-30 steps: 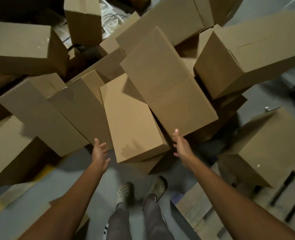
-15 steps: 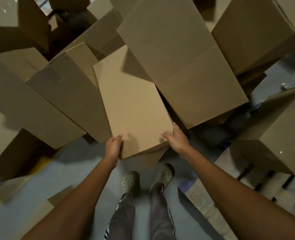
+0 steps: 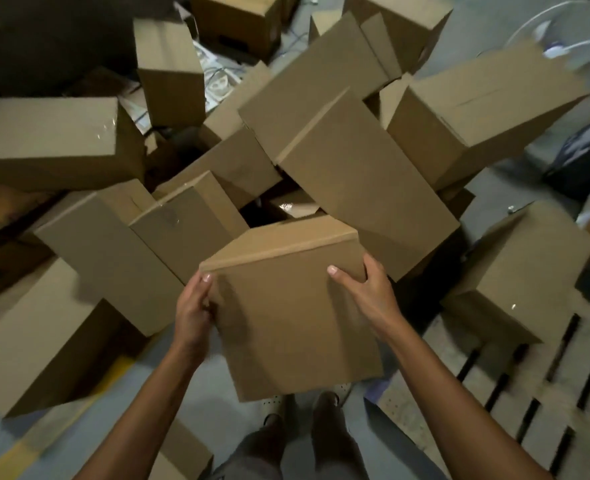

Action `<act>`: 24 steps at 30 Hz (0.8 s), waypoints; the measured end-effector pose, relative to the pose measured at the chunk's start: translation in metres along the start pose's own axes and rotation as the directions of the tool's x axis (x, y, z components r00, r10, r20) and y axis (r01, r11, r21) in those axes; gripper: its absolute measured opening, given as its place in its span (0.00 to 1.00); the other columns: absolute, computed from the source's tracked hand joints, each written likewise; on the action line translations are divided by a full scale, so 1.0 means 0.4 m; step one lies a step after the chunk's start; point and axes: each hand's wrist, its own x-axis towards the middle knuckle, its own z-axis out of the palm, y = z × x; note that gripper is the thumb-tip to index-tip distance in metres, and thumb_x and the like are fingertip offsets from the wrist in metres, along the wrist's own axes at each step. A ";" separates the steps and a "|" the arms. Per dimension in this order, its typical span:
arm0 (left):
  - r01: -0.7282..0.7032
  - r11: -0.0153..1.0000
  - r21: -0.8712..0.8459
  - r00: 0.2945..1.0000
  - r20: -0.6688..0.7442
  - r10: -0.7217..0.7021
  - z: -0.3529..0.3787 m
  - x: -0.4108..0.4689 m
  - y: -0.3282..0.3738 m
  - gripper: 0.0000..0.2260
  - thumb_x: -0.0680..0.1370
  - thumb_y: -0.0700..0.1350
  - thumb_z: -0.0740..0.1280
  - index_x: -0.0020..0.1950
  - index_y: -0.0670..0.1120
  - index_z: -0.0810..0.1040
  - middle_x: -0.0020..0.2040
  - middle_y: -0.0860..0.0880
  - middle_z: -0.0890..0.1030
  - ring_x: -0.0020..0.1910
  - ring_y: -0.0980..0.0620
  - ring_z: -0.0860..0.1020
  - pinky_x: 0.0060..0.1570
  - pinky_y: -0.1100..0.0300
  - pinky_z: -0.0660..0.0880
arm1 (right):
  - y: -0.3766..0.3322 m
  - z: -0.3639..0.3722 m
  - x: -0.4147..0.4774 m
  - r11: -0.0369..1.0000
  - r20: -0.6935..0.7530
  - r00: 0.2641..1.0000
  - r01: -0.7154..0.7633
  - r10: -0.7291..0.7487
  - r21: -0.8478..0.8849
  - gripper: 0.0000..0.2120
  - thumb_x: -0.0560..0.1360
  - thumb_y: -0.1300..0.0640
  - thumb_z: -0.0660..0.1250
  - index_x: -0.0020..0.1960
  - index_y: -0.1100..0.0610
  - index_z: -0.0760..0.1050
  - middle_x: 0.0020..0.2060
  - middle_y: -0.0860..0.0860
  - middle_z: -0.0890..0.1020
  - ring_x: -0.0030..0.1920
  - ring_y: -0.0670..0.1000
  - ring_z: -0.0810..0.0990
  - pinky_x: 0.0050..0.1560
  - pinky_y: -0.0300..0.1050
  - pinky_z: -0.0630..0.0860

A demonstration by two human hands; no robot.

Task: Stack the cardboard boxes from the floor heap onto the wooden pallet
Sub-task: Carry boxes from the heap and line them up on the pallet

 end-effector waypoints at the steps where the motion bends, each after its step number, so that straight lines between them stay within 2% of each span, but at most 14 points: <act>1: -0.060 0.997 0.040 0.997 0.053 0.058 -0.002 -0.028 0.038 0.17 0.85 0.46 0.57 0.70 0.42 0.74 0.53 0.56 0.84 0.54 0.59 0.81 0.49 0.62 0.77 | -0.018 -0.016 -0.040 0.998 -0.007 1.000 0.003 -0.003 0.070 0.39 0.67 0.32 0.72 0.74 0.42 0.66 0.63 0.47 0.76 0.63 0.49 0.76 0.63 0.58 0.76; 3: -0.146 0.985 0.089 0.983 0.127 0.134 0.003 -0.088 0.117 0.21 0.81 0.51 0.60 0.72 0.46 0.73 0.58 0.56 0.82 0.56 0.59 0.80 0.51 0.59 0.76 | -0.045 -0.048 -0.122 0.982 -0.022 1.000 -0.007 0.012 0.190 0.32 0.73 0.41 0.73 0.73 0.44 0.67 0.61 0.45 0.79 0.60 0.47 0.78 0.59 0.53 0.77; 6: -0.240 0.967 0.083 0.954 0.204 0.219 0.019 -0.165 0.213 0.27 0.77 0.54 0.62 0.76 0.50 0.69 0.69 0.50 0.77 0.64 0.52 0.77 0.60 0.53 0.75 | -0.040 -0.085 -0.244 0.954 -0.071 0.997 0.004 0.018 0.301 0.21 0.76 0.45 0.71 0.67 0.43 0.70 0.58 0.45 0.80 0.56 0.45 0.79 0.47 0.42 0.75; 8: -0.280 0.957 0.081 0.932 0.263 0.251 0.045 -0.203 0.258 0.24 0.81 0.53 0.62 0.77 0.51 0.68 0.71 0.50 0.74 0.65 0.52 0.75 0.60 0.55 0.74 | -0.020 -0.108 -0.314 0.929 -0.103 0.994 0.016 0.024 0.369 0.17 0.77 0.46 0.70 0.63 0.40 0.71 0.57 0.46 0.81 0.55 0.45 0.80 0.45 0.40 0.76; 10: -0.319 0.944 0.082 0.900 0.340 0.275 0.083 -0.252 0.288 0.20 0.84 0.48 0.59 0.77 0.53 0.68 0.70 0.53 0.74 0.64 0.54 0.75 0.54 0.61 0.74 | 0.009 -0.135 -0.376 0.900 -0.144 0.989 0.033 0.033 0.435 0.15 0.77 0.46 0.70 0.62 0.39 0.71 0.57 0.46 0.82 0.54 0.44 0.82 0.44 0.39 0.77; 13: -0.367 0.925 0.098 0.867 0.395 0.302 0.154 -0.353 0.310 0.18 0.84 0.46 0.58 0.74 0.57 0.69 0.61 0.62 0.76 0.57 0.66 0.77 0.47 0.69 0.74 | 0.066 -0.188 -0.463 0.860 -0.237 0.970 0.081 0.047 0.504 0.20 0.75 0.44 0.71 0.65 0.41 0.72 0.58 0.47 0.82 0.55 0.47 0.83 0.50 0.45 0.81; 16: -0.427 0.895 0.127 0.824 0.463 0.328 0.244 -0.478 0.303 0.15 0.84 0.47 0.59 0.68 0.62 0.70 0.57 0.67 0.75 0.52 0.72 0.77 0.50 0.68 0.74 | 0.130 -0.270 -0.566 0.825 -0.325 0.942 0.122 0.079 0.552 0.30 0.74 0.40 0.71 0.72 0.44 0.68 0.60 0.48 0.81 0.58 0.50 0.81 0.57 0.56 0.80; 18: -0.415 0.902 0.117 0.794 0.530 0.297 0.311 -0.580 0.285 0.14 0.84 0.49 0.58 0.68 0.63 0.70 0.57 0.66 0.76 0.52 0.69 0.78 0.46 0.69 0.74 | 0.180 -0.340 -0.651 0.812 -0.380 0.920 0.153 0.091 0.564 0.29 0.74 0.40 0.71 0.72 0.45 0.69 0.59 0.47 0.81 0.58 0.50 0.82 0.58 0.58 0.80; 20: -0.409 0.904 0.123 0.765 0.586 0.266 0.382 -0.677 0.260 0.16 0.84 0.52 0.57 0.72 0.61 0.68 0.60 0.64 0.75 0.56 0.63 0.77 0.48 0.67 0.73 | 0.237 -0.418 -0.740 0.810 -0.454 0.885 0.192 0.101 0.555 0.30 0.73 0.39 0.72 0.72 0.45 0.69 0.60 0.47 0.81 0.59 0.50 0.81 0.60 0.59 0.79; 22: -0.409 0.903 0.130 0.722 0.651 0.234 0.456 -0.765 0.233 0.21 0.82 0.57 0.58 0.75 0.58 0.68 0.66 0.59 0.75 0.64 0.58 0.75 0.59 0.60 0.73 | 0.300 -0.498 -0.824 0.810 -0.530 0.841 0.235 0.107 0.537 0.33 0.73 0.39 0.72 0.74 0.47 0.67 0.63 0.47 0.80 0.60 0.50 0.80 0.61 0.57 0.79; 24: -0.379 0.915 0.135 0.683 0.708 0.178 0.536 -0.848 0.203 0.24 0.80 0.62 0.58 0.73 0.54 0.73 0.66 0.55 0.79 0.65 0.55 0.76 0.67 0.52 0.71 | 0.347 -0.577 -0.911 0.812 -0.599 0.792 0.270 0.118 0.517 0.33 0.74 0.41 0.71 0.75 0.48 0.65 0.64 0.47 0.78 0.62 0.50 0.79 0.62 0.55 0.78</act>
